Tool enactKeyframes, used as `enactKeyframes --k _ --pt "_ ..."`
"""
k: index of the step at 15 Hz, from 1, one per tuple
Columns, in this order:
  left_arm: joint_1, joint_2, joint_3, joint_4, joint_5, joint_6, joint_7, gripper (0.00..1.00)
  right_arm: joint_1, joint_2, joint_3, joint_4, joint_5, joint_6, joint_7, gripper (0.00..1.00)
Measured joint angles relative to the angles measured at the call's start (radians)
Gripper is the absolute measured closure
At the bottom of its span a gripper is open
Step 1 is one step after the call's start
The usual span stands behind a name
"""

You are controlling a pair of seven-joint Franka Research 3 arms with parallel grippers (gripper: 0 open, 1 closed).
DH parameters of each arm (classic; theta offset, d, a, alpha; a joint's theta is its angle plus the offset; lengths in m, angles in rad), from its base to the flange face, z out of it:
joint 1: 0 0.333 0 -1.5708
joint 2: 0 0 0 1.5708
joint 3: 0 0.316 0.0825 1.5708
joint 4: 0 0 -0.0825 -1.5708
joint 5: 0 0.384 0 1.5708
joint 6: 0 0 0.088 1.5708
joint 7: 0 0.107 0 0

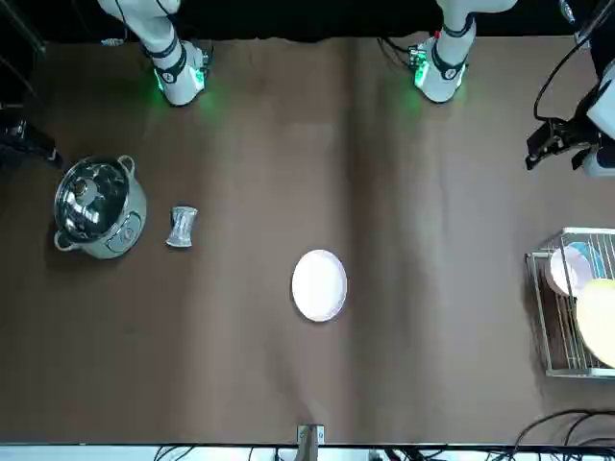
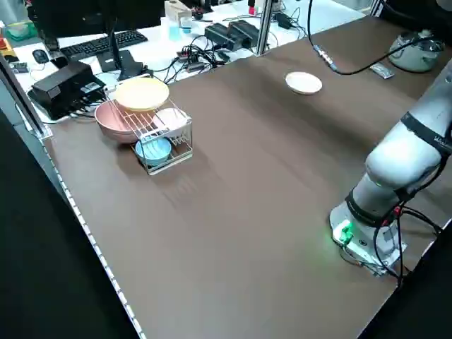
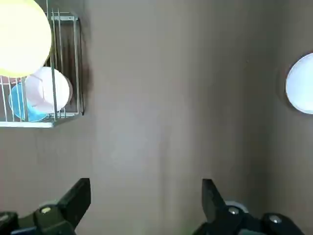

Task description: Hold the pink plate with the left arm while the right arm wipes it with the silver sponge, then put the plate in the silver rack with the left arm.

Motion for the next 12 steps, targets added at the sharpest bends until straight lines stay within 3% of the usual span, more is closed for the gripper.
enactKeyframes --k 8,12 --pt "0.000 0.001 0.000 -0.003 0.000 -0.001 0.000 0.00 0.012 0.005 0.002 -0.033 0.000 -0.001 0.000 0.00" --pt "0.000 0.021 0.000 -0.022 -0.029 0.016 -0.003 0.00 0.059 0.095 0.004 -0.111 0.000 0.022 0.055 0.00"
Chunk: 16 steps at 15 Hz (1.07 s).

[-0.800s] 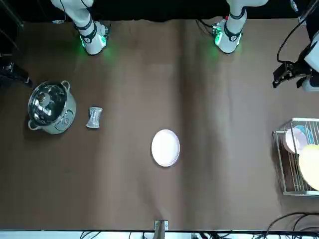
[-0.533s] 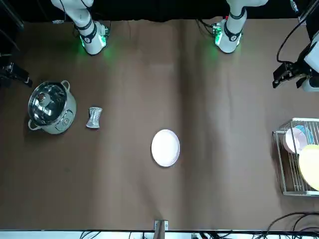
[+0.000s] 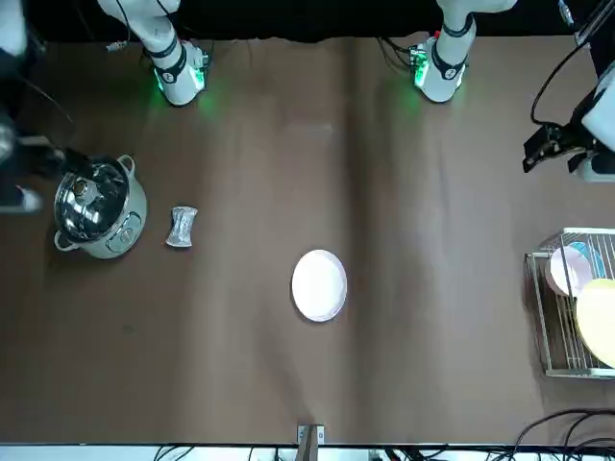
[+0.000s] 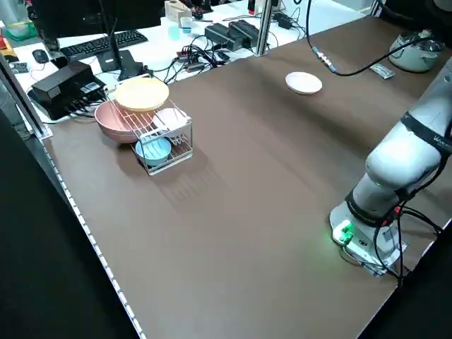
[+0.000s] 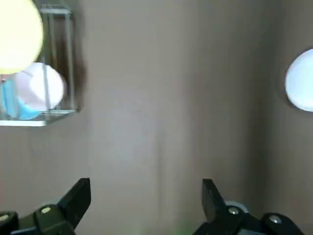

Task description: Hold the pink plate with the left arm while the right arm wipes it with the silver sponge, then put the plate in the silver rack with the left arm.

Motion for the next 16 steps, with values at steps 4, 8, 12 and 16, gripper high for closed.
enactKeyframes --k 4,8,12,16 --pt "-0.030 0.051 -0.008 -0.119 -0.081 0.191 -0.016 0.00 0.030 0.139 0.001 -0.050 0.002 0.111 0.025 0.00" --pt "-0.092 0.132 -0.028 -0.163 -0.144 0.304 -0.042 0.00 0.078 0.190 0.003 -0.231 0.004 0.296 0.028 0.01" --pt "-0.097 0.239 -0.082 -0.171 -0.220 0.441 -0.043 0.00 0.129 0.266 0.006 -0.358 0.014 0.416 0.033 0.11" --pt "-0.097 0.411 -0.151 -0.173 -0.348 0.617 -0.043 0.00 0.136 0.330 0.005 -0.374 0.015 0.434 0.033 0.36"
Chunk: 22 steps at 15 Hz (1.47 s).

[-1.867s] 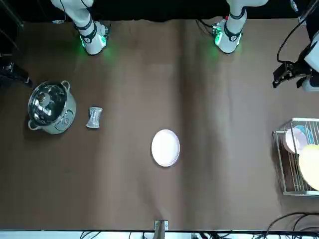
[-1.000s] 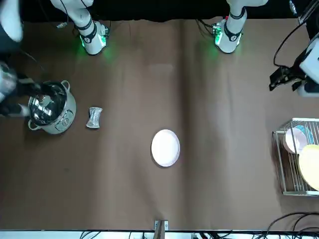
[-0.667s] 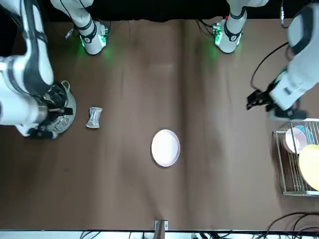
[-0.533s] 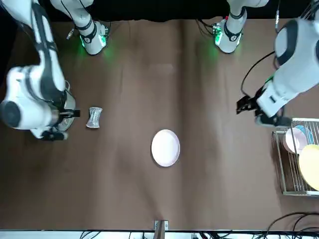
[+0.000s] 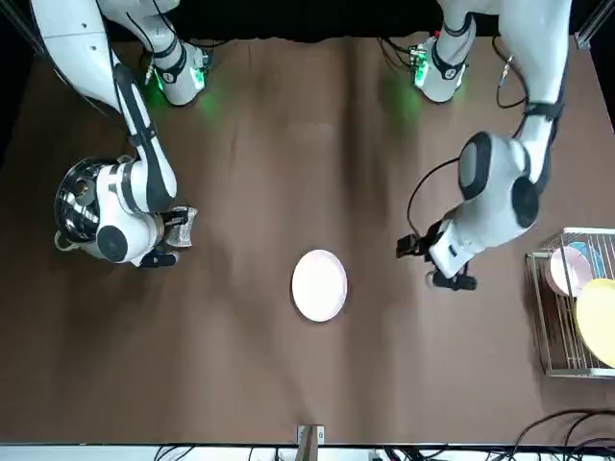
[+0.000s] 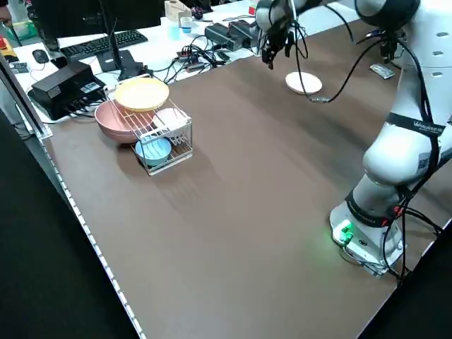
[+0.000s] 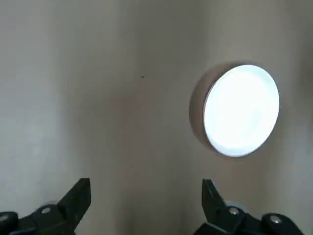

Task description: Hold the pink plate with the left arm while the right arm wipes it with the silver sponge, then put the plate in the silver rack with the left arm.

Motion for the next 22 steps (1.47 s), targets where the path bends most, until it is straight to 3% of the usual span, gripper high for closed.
enactKeyframes --k 7,9,10,13,17,18,20,22 --pt "-0.013 0.194 -0.130 0.001 -0.009 0.343 -0.001 0.00 0.000 0.054 -0.001 -0.004 0.009 0.093 0.000 0.44" --pt "-0.041 0.236 -0.134 0.006 -0.009 0.420 -0.001 0.00 0.000 0.066 -0.001 -0.004 0.009 0.096 0.000 0.50" --pt "-0.054 0.254 -0.134 0.013 -0.009 0.447 -0.002 0.01 0.000 0.070 -0.001 -0.004 0.010 0.096 0.000 0.58" --pt "-0.072 0.299 -0.135 0.055 -0.009 0.463 -0.028 0.07 0.000 0.072 -0.001 -0.004 0.012 0.092 0.003 0.89" --pt "-0.100 0.355 -0.135 0.128 -0.009 0.463 -0.085 0.26 0.028 0.072 0.001 0.007 0.014 0.080 0.128 0.98" --pt "-0.103 0.375 -0.135 0.147 -0.009 0.463 -0.090 0.26 0.041 0.072 0.001 0.022 0.014 0.065 0.160 0.98" --pt "-0.116 0.409 -0.134 0.176 -0.009 0.463 -0.091 0.40 0.052 0.071 0.002 0.074 0.039 0.008 0.192 0.98" --pt "-0.130 0.432 -0.132 0.189 -0.009 0.472 -0.093 0.46 0.051 0.069 0.000 0.143 0.125 -0.056 0.196 0.98"
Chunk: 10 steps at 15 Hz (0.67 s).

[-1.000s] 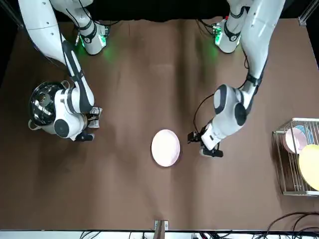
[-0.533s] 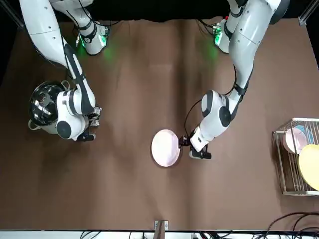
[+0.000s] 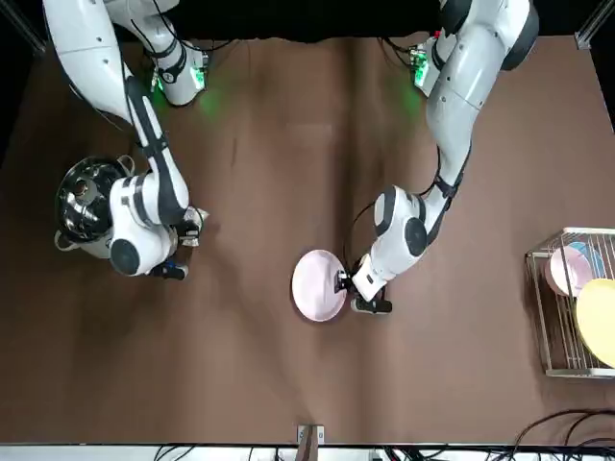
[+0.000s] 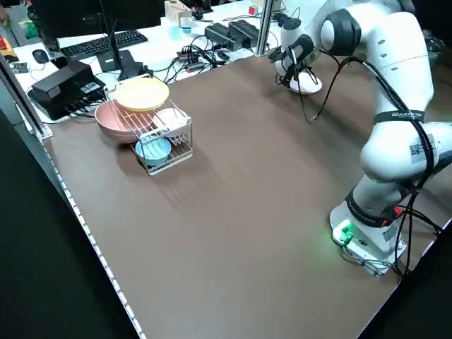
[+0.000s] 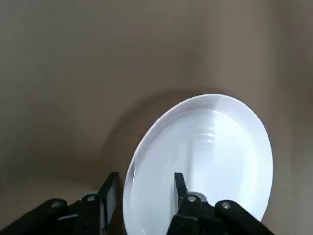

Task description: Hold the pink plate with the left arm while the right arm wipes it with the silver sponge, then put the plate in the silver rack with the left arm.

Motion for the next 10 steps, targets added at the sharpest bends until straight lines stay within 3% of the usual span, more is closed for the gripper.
enactKeyframes --k 1,2,7,8,10 --pt "-0.004 0.008 0.000 0.003 0.000 0.011 0.000 0.47 0.000 -0.002 -0.001 0.034 0.052 -0.026 0.007 0.98" --pt "-0.006 0.015 0.001 0.004 0.000 0.026 0.000 0.54 0.000 -0.005 -0.001 0.091 0.163 -0.052 0.050 0.98" --pt "-0.007 0.017 0.001 0.005 0.024 0.050 0.000 0.59 0.034 -0.005 0.008 0.170 0.374 -0.049 0.191 0.98" --pt "-0.007 0.018 0.001 0.005 0.037 0.061 0.000 0.69 0.052 -0.005 0.009 0.173 0.402 -0.025 0.218 0.98" --pt "-0.007 0.022 0.001 0.005 0.049 0.070 0.000 0.74 0.092 -0.004 0.010 0.174 0.458 0.069 0.280 0.98"
